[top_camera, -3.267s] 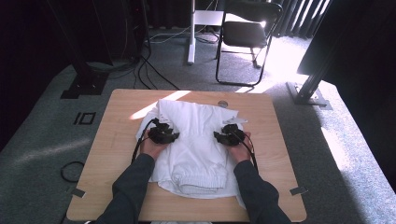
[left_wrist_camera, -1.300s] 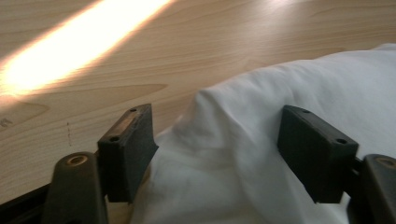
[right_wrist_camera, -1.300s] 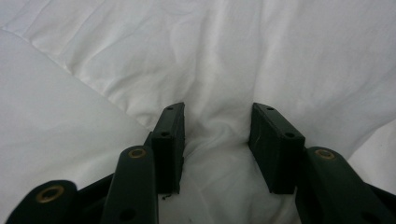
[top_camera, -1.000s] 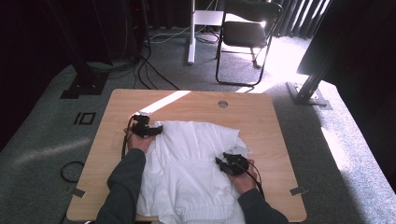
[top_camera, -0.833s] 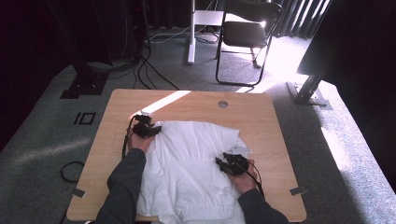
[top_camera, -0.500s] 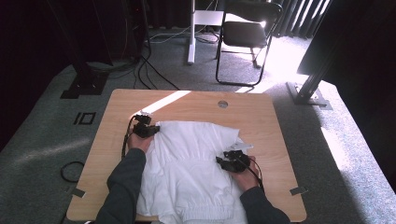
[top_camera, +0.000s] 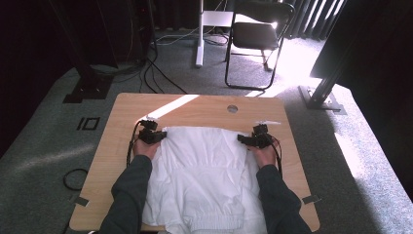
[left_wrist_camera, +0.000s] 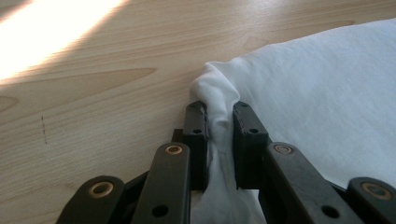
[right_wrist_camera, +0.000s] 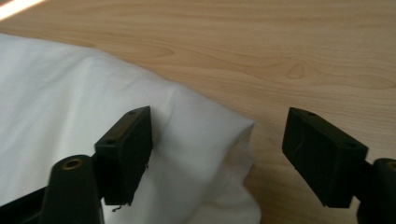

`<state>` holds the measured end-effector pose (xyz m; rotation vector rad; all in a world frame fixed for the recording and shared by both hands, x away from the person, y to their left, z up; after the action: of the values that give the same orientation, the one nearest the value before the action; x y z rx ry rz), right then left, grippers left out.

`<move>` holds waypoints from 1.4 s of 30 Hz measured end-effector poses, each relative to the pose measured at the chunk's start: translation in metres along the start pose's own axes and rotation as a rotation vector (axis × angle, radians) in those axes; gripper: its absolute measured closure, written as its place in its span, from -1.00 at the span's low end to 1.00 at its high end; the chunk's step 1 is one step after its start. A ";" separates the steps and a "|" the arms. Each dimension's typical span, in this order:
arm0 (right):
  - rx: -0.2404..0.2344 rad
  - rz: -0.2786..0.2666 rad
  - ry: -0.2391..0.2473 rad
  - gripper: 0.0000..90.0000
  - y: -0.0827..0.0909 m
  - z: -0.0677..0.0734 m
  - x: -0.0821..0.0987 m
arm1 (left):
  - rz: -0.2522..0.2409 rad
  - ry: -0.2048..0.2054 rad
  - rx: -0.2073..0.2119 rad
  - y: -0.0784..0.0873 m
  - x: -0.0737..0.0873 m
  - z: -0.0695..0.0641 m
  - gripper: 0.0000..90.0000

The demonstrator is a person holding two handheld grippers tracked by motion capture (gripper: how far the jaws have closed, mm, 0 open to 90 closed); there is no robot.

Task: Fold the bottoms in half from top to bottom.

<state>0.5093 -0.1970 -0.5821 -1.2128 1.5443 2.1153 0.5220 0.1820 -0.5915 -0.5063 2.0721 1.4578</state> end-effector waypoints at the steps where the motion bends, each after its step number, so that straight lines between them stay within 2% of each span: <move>1: -0.018 0.010 -0.005 -0.47 -0.006 -0.002 0.001 | 0.001 0.000 0.000 0.000 0.000 0.000 0.76; 3: -0.040 0.050 -0.018 -0.39 -0.014 -0.002 0.004 | 0.000 0.001 0.002 0.000 0.000 0.000 0.76; 5: -0.081 0.047 0.017 -0.17 -0.017 0.003 0.004 | 0.000 0.002 0.002 0.000 0.000 0.000 0.76; 6: -0.079 0.056 0.030 -0.06 -0.018 0.005 0.003 | 0.000 0.003 0.002 0.000 0.000 0.000 0.76; 7: -0.084 0.069 0.036 0.18 -0.018 0.007 0.003 | 0.000 0.004 0.001 0.000 0.000 0.000 0.76; 8: -0.114 0.087 0.040 0.49 -0.019 0.010 0.002 | 0.001 0.004 0.001 0.000 0.000 0.000 0.77; 9: -0.125 0.109 0.045 0.65 -0.020 0.011 0.002 | 0.001 0.002 0.000 0.000 0.000 -0.001 0.78; 10: -0.108 0.117 0.059 0.82 -0.019 0.010 0.000 | 0.002 0.001 0.000 0.000 0.000 -0.001 0.79; 11: -0.100 0.112 0.058 0.87 -0.018 0.009 -0.002 | 0.005 0.003 -0.002 0.001 0.000 -0.001 0.82; 13: -0.084 0.074 0.046 0.90 -0.009 0.003 -0.010 | -0.010 0.001 -0.013 0.004 -0.003 0.001 0.87; 16: -0.112 -0.005 0.016 0.90 0.006 -0.003 -0.024 | -0.054 0.030 0.030 0.016 -0.011 0.003 0.89; 18: -0.114 -0.030 0.026 0.89 0.012 -0.005 -0.030 | -0.092 0.059 0.070 0.026 -0.019 0.002 0.89; 20: -0.116 -0.063 0.020 0.89 0.017 -0.005 -0.036 | -0.131 0.065 0.094 0.036 -0.027 -0.001 0.89; 24: -0.103 -0.122 0.049 0.89 0.030 -0.003 -0.051 | -0.188 0.057 0.120 0.055 -0.044 -0.008 0.89; 25: -0.099 -0.138 0.056 0.89 0.033 -0.003 -0.055 | -0.224 0.071 0.148 0.062 -0.050 -0.010 0.89; 26: -0.091 -0.177 0.069 0.89 0.041 -0.002 -0.063 | -0.242 0.091 0.174 0.068 -0.054 -0.010 0.89; 28: -0.078 -0.233 0.066 0.89 0.053 -0.002 -0.074 | -0.271 0.089 0.201 0.079 -0.061 -0.014 0.88; 30: -0.062 -0.257 0.119 0.88 0.063 0.002 -0.081 | -0.301 0.073 0.224 0.091 -0.065 -0.019 0.88; 32: -0.073 -0.274 0.166 0.86 0.073 0.008 -0.083 | -0.299 0.049 0.230 0.099 -0.062 -0.023 0.88; 33: -0.083 -0.279 0.174 0.86 0.077 0.009 -0.083 | -0.299 0.049 0.230 0.099 -0.062 -0.023 0.88; 34: -0.083 -0.279 0.174 0.86 0.077 0.009 -0.083 | -0.296 0.027 0.245 0.107 -0.056 -0.028 0.88; 35: -0.127 -0.303 0.187 0.85 0.087 0.014 -0.079 | -0.297 0.003 0.252 0.113 -0.050 -0.032 0.87; 38: -0.150 -0.313 0.241 0.85 0.107 0.019 -0.060 | -0.306 -0.047 0.254 0.132 -0.031 -0.037 0.86; 41: -0.181 -0.319 0.269 0.85 0.122 0.022 -0.037 | -0.309 -0.055 0.289 0.148 -0.010 -0.044 0.86; 42: -0.181 -0.320 0.276 0.85 0.127 0.023 -0.029 | -0.302 -0.071 0.291 0.151 -0.002 -0.047 0.86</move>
<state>0.4368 -0.2209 -0.4745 -1.7468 1.1717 1.9709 0.4240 0.1890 -0.4675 -0.6077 2.0040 0.9700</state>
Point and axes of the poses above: each handheld gripper's, and its own axes: y roughly backward along the jaws, x roughly out of its underside, z roughly to its left, the point moved 7 cm from there along -y, roughly forward along the jaws, and after that the axes turned 12 degrees about y, right-handed, at the moved point
